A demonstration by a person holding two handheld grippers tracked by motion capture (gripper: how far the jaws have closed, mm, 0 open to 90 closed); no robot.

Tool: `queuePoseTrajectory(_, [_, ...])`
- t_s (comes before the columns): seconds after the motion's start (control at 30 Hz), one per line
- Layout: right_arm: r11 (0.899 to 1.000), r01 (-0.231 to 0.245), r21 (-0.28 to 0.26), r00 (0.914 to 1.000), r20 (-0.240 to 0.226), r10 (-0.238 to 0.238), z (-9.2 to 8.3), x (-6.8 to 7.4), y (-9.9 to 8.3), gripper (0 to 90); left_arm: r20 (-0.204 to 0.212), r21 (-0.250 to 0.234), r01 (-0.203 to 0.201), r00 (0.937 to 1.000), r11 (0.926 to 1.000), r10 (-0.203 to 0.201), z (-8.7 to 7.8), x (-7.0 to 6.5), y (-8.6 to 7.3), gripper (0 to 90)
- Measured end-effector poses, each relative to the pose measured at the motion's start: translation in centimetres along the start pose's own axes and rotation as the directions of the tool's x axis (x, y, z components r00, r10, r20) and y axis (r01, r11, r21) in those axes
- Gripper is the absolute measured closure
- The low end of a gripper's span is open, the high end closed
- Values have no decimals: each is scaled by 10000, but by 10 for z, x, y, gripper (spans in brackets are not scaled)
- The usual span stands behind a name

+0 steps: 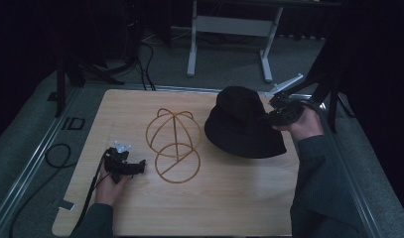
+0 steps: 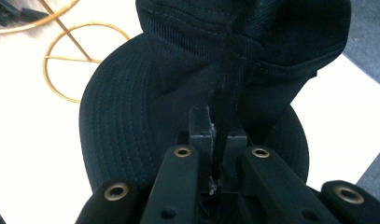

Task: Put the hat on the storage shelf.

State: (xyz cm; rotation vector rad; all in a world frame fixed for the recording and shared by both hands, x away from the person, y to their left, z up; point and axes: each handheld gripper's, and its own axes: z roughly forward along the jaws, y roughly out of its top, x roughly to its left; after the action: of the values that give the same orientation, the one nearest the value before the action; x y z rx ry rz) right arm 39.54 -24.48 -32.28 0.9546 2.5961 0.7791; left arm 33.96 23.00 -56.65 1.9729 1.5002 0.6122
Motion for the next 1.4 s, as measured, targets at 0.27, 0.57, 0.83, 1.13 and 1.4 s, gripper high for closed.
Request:
queuePoseTrajectory(0.27, [9993, 48, -360, 10000, -3, -48, -12, -1, 9, 880, 1, -3, 4, 10000, 10000, -4, 0, 0, 0, 13])
queuePoseTrajectory(0.57, [9985, 120, -537, 9999, 8, -120, -19, -2, 18, 879, -5, -26, 20, 10000, 10000, -20, 0, 0, 0, 13])
queuePoseTrajectory(0.83, [9968, 198, -775, 9998, -73, -204, -24, -1, 26, 880, 5, -42, 10, 10000, 10000, -10, 1, -1, 0, 13])
queuePoseTrajectory(1.13, [9944, 174, -1045, 9998, -41, -180, -38, -3, 34, 880, -1, -3, -31, 10000, 10000, 31, 0, -1, 0, 13])
queuePoseTrajectory(1.4, [9905, 49, -1377, 9999, -96, -62, -46, -4, 40, 881, -3, -2, -33, 10000, 10000, 33, 0, -1, 0, 13])
